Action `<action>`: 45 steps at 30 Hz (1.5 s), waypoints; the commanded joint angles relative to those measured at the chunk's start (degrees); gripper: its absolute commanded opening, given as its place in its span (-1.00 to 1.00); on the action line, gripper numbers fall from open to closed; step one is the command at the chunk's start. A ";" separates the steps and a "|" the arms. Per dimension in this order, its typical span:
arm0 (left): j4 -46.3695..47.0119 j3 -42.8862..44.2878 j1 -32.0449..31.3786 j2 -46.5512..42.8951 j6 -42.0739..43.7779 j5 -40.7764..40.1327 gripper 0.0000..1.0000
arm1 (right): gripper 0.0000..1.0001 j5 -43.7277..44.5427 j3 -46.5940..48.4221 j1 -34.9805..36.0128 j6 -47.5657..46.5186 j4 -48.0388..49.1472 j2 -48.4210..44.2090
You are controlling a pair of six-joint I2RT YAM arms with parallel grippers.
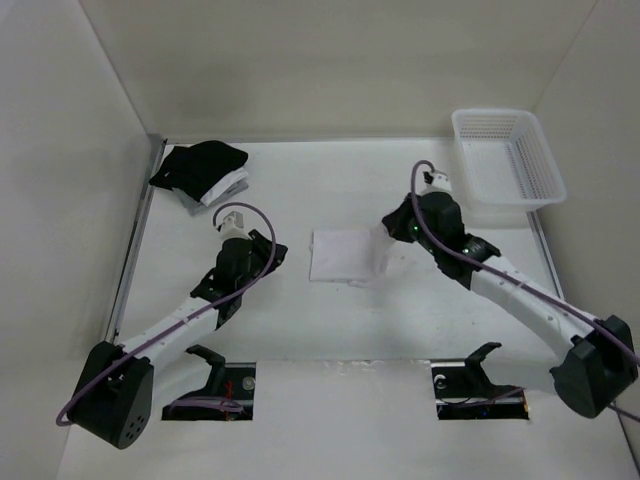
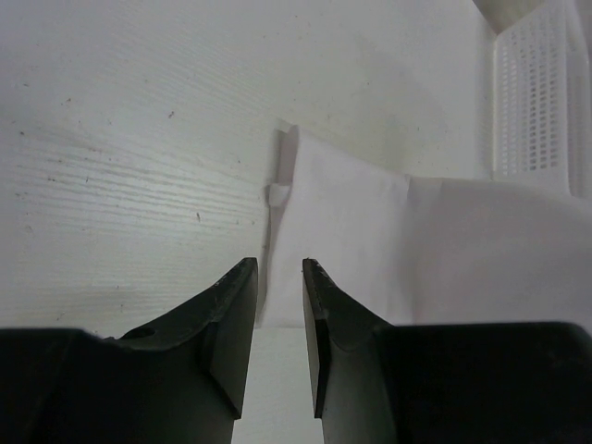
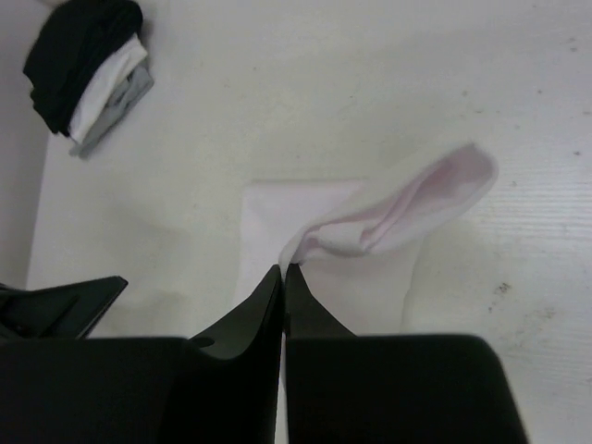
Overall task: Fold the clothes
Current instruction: Fold the tank top
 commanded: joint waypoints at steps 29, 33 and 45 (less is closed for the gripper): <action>11.92 8.54 -10.90 13.88 -1.67 -1.72 -0.57 | -0.89 -8.68 21.62 10.64 -5.53 2.91 34.43; 15.79 7.66 -11.62 20.39 -2.72 -3.93 -0.66 | -0.83 -13.51 24.51 9.32 -4.82 4.77 39.09; 18.34 5.12 -11.88 33.32 -7.55 -1.21 -0.67 | -0.70 -16.51 32.78 6.15 1.06 4.24 51.13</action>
